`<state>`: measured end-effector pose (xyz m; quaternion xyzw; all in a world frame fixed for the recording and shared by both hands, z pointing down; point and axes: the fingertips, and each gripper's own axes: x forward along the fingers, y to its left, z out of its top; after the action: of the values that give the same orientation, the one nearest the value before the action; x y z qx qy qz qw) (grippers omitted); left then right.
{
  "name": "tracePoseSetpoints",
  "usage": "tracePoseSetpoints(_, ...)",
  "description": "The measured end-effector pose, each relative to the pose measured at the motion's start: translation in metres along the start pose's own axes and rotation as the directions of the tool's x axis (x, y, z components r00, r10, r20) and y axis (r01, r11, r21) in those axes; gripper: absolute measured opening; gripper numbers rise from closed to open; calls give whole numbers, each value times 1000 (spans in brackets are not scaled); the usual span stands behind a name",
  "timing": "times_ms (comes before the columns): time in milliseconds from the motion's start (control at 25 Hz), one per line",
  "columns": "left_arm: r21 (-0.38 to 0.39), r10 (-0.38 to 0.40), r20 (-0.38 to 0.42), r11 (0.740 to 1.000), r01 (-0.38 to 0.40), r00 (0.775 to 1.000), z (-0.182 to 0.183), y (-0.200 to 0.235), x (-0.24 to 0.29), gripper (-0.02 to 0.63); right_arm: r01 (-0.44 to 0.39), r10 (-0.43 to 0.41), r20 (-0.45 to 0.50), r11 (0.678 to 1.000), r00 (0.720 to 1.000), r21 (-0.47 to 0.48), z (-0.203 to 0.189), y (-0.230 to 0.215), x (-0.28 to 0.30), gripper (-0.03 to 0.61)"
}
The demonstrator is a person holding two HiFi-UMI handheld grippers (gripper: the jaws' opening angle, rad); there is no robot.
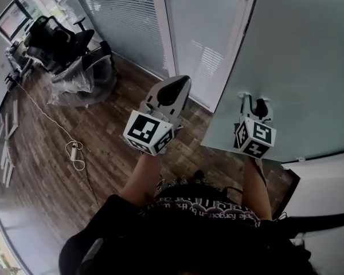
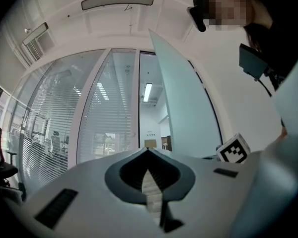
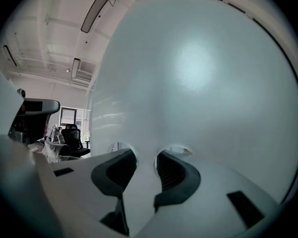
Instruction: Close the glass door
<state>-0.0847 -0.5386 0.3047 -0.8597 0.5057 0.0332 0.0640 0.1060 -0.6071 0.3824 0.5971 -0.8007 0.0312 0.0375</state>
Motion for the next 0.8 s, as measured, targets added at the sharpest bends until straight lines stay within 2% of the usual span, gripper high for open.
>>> tracePoseSetpoints(160,0,12,6,1000,-12,1000,-1,2,24,3,-8,8,12,1000,1000,-10,5,-7,22,124)
tracePoseSetpoints(480,-21,36,-6,999,-36,999,-18,25,58,2,53,-53,14,999,999,-4,9,-28,75,123)
tracePoseSetpoints(800,-41,-28,1,999,28,1000,-35,68,120,3,143,-144,42,990,989,7,15,-52,126,123)
